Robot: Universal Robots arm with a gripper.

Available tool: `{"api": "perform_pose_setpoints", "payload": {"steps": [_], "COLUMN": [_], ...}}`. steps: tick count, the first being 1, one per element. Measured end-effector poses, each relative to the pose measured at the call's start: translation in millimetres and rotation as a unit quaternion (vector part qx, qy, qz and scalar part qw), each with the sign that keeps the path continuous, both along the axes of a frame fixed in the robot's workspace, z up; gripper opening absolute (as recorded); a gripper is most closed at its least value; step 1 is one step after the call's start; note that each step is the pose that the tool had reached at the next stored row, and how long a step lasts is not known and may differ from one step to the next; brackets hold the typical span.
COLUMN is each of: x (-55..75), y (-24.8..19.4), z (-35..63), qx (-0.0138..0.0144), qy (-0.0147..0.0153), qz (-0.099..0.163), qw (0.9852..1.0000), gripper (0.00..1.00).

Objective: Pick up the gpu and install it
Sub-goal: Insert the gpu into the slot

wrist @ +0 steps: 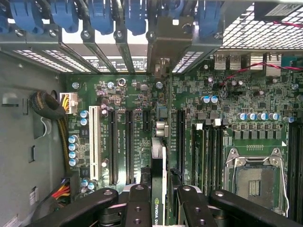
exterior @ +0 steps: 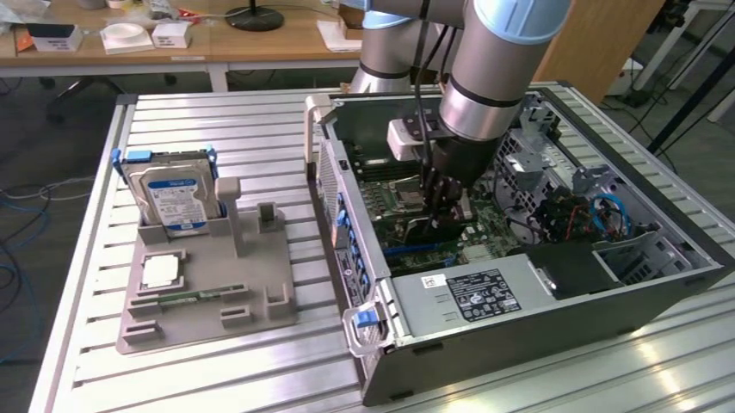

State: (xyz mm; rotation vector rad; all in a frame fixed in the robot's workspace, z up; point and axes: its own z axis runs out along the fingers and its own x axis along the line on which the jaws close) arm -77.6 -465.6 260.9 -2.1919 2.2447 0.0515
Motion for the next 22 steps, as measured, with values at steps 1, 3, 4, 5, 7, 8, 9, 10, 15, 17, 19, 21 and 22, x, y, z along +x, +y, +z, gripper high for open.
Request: {"api": "perform_pose_setpoints", "payload": {"steps": [1,3,4,5,7,8,9,10,15,17,19,21,22], "x": [0.1,0.1,0.0,0.0,0.0,-0.1,-0.1,-0.1,-0.1,-0.1,-0.1,-0.1,-0.1], "y": [0.4,0.6,0.6,0.7,0.7,0.7,0.7,0.7,0.7,0.6,0.6,0.7,0.7], "z": [-0.2,-0.4,-0.4,-0.7,-1.6,-2.0,-2.1,-2.4,-5.3,-6.3,-6.8,-7.0,-7.0], "qx": [0.0000,0.0000,-0.0001,-0.0001,0.0001,0.0000,-0.0002,-0.0001,0.0000,-0.0002,-0.0004,-0.0002,-0.0001], "qy": [0.0000,0.0000,0.0000,0.0000,-0.0001,0.0000,0.0001,0.0000,0.0000,0.0001,0.0002,0.0001,0.0000], "qz": [0.000,0.000,0.000,0.000,0.000,0.000,0.000,0.000,0.000,0.000,0.000,0.000,0.000], "qw": [1.0000,1.0000,1.0000,1.0000,1.0000,1.0000,1.0000,1.0000,1.0000,1.0000,1.0000,1.0000,1.0000], "gripper": [0.26,0.26,0.26,0.26,0.26,0.26,0.26,0.26,0.26,0.26,0.26,0.26,0.26]}}
